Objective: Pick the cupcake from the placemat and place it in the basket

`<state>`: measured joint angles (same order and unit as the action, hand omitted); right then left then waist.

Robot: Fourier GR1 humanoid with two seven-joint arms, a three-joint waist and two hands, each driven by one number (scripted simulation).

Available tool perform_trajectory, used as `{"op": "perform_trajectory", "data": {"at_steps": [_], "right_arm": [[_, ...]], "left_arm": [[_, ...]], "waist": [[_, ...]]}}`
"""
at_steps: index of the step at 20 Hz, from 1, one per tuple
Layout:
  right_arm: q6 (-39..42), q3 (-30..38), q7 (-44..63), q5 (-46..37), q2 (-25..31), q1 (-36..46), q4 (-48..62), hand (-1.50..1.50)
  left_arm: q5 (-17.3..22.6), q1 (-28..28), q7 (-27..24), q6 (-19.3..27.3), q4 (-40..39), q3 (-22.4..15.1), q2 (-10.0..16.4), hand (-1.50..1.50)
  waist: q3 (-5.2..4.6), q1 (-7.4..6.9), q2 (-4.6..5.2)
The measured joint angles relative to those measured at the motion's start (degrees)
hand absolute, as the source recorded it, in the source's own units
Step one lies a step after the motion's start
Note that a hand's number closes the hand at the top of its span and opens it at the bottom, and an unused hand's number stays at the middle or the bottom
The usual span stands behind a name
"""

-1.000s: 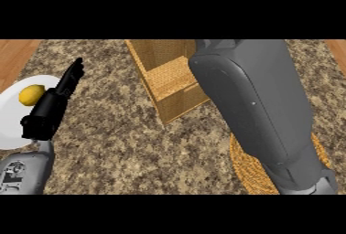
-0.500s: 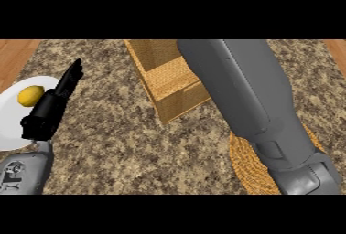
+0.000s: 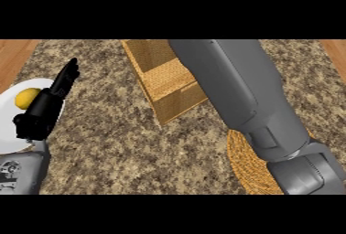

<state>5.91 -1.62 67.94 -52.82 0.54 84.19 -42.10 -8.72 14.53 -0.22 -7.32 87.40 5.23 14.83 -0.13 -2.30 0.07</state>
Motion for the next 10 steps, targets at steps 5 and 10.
{"op": "perform_trajectory", "data": {"at_steps": [5, 10], "right_arm": [[-1.0, 0.8, -0.3, 4.9, 0.0, 2.5, 2.5, -1.5], [-6.3, 0.7, -1.6, 4.6, 0.1, 2.9, 1.9, -1.5]], "left_arm": [[0.3, -0.1, 0.5, -0.1, 0.2, 0.5, 0.2, 0.0], [-0.1, -0.2, 0.8, 0.3, 0.8, 0.5, 0.0, 0.0]], "waist": [[0.03, 0.15, 0.0], [0.05, 0.47, -0.01]]}}
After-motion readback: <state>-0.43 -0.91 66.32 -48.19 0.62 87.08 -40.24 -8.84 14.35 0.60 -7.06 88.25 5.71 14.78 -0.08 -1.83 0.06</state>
